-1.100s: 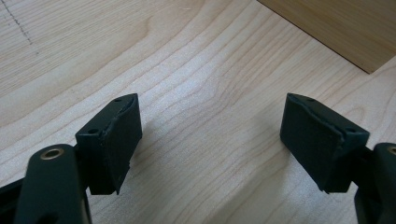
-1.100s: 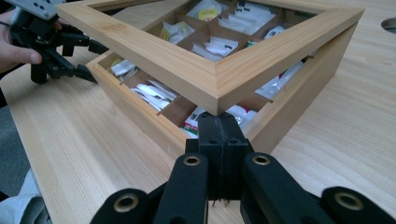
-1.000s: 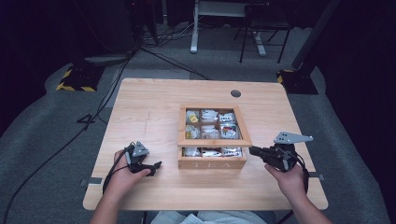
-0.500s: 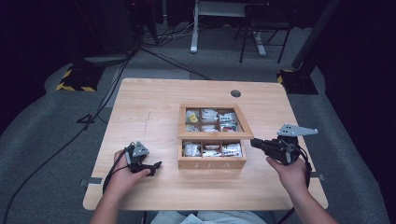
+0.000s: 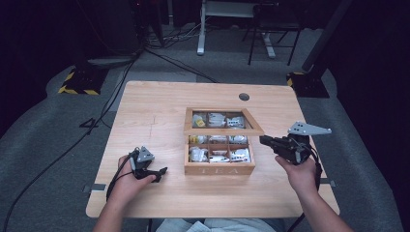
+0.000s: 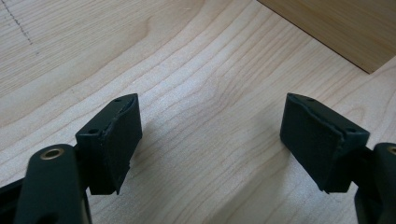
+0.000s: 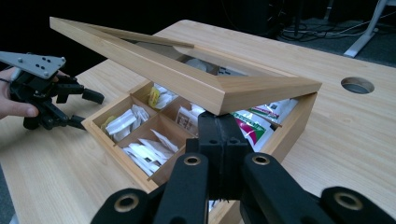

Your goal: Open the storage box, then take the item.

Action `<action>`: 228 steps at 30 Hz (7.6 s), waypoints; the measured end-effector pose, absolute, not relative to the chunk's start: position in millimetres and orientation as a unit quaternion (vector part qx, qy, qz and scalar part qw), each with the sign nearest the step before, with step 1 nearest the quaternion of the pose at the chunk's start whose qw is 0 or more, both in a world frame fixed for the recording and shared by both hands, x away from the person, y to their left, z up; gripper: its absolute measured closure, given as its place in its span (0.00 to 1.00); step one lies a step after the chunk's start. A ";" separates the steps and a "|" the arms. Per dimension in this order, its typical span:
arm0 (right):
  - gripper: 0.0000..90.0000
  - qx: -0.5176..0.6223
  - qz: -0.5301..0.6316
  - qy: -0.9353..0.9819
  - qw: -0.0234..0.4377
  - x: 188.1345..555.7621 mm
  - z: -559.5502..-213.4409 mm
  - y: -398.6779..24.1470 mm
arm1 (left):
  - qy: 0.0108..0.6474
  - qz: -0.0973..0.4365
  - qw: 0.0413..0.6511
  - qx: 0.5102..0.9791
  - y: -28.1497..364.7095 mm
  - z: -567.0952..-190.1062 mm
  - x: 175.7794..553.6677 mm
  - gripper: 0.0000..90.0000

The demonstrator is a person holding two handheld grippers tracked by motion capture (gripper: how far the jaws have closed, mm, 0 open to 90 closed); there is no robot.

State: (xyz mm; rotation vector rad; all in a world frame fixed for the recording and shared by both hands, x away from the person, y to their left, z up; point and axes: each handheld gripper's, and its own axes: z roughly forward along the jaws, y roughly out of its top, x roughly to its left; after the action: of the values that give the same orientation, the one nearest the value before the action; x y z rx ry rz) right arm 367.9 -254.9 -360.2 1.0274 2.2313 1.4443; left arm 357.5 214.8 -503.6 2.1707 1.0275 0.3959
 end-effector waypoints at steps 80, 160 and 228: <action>1.00 0.352 0.524 0.759 0.158 406.3 -326.8 -236.5 | 0.366 0.121 0.384 0.839 217.4 -465.6 357.2 0.34; 1.00 0.345 0.527 0.762 0.150 407.4 -325.4 -240.6 | 0.258 0.081 0.416 0.868 45.6 -424.7 401.0 0.58; 1.00 0.342 0.531 0.762 0.146 407.9 -326.0 -240.8 | 0.235 0.099 0.376 0.891 31.9 -404.2 402.8 1.00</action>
State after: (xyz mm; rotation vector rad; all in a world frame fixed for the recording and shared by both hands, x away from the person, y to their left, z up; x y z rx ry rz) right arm 407.9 -240.8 -326.0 0.9844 2.1937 1.5282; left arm 402.8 31.9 -404.2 2.2796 0.6000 0.2527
